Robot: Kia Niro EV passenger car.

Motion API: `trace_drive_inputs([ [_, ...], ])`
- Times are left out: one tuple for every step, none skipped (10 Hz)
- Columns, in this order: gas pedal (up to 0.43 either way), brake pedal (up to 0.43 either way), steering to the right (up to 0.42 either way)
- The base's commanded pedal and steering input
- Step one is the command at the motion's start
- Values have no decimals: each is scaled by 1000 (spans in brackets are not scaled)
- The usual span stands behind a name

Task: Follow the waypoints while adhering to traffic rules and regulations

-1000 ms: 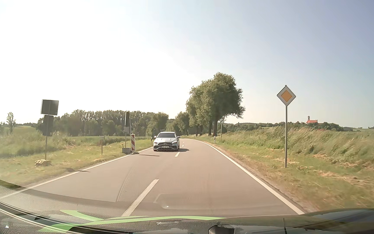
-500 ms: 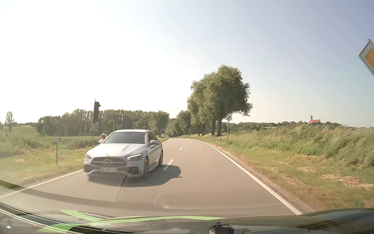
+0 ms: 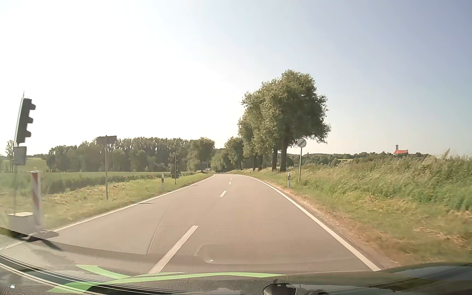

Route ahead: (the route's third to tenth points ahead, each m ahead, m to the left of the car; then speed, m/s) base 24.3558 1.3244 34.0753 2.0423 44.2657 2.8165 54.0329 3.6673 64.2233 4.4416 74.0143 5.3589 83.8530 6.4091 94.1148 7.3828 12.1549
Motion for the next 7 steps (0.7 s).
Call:
trace_drive_inputs([
  [197,0,-8],
  [197,0,-8],
  [197,0,-8],
  [197,0,-9],
  [197,0,-10],
  [197,0,-10],
  [197,0,-11],
])
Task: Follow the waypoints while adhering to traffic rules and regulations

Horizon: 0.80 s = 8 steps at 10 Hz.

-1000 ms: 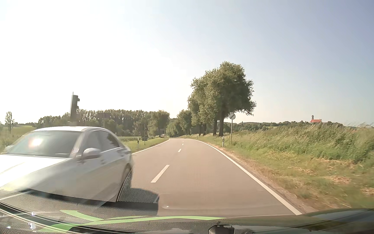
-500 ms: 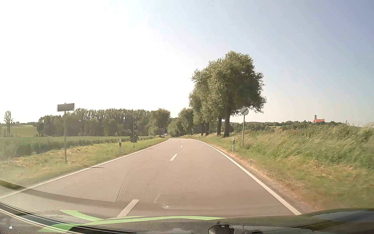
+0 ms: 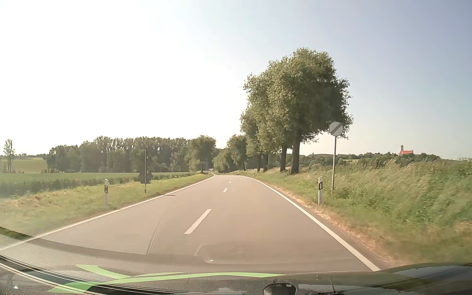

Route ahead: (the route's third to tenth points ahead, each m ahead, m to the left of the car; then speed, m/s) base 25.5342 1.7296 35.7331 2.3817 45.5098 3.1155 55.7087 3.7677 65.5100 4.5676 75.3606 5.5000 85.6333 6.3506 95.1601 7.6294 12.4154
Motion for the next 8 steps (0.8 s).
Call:
trace_drive_inputs([
  [197,0,-11],
  [197,0,-11],
  [197,0,-11],
  [209,0,-11],
  [228,0,-11],
  [268,0,-10],
  [280,0,-11],
  [287,0,-10],
])
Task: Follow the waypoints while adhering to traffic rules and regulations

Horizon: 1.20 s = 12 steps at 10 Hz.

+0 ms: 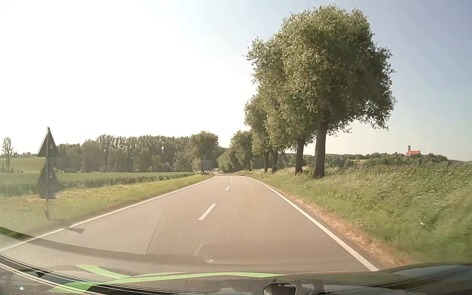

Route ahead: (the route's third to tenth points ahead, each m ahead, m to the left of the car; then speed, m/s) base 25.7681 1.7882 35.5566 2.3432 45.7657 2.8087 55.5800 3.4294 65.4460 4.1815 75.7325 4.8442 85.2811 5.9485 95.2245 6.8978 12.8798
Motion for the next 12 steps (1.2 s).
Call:
trace_drive_inputs([
  [299,0,-10],
  [299,0,-11],
  [311,0,-11],
  [319,0,-11],
  [319,0,-10],
  [319,0,-11],
  [319,0,-11],
  [319,0,-11],
  [319,0,-11],
  [319,0,-11],
  [319,0,-11],
  [319,0,-11],
])
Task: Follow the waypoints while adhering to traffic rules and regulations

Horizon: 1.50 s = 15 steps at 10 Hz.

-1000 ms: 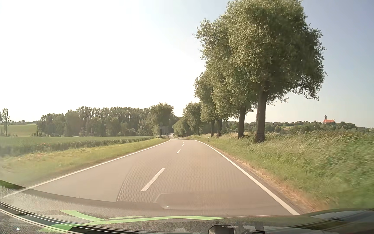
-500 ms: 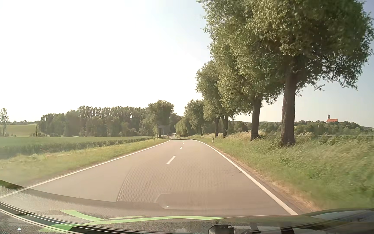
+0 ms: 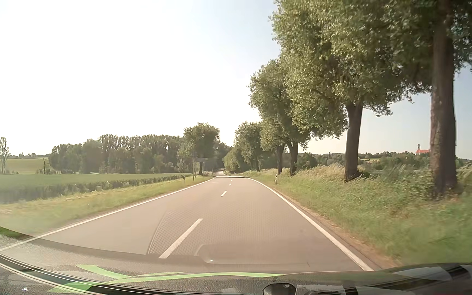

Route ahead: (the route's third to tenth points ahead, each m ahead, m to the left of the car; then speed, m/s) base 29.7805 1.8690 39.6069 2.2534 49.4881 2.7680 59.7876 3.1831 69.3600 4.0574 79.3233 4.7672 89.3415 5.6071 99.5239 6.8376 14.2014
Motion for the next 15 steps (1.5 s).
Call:
trace_drive_inputs([
  [319,0,-12],
  [319,0,-12],
  [319,0,-12],
  [319,0,-12],
  [319,0,-12],
  [319,0,-12],
  [319,0,-12],
  [319,0,-12],
  [319,0,-12],
  [319,0,-12],
  [319,0,-12],
  [319,0,-11],
  [319,0,-11],
  [319,0,-11],
  [319,0,-11],
])
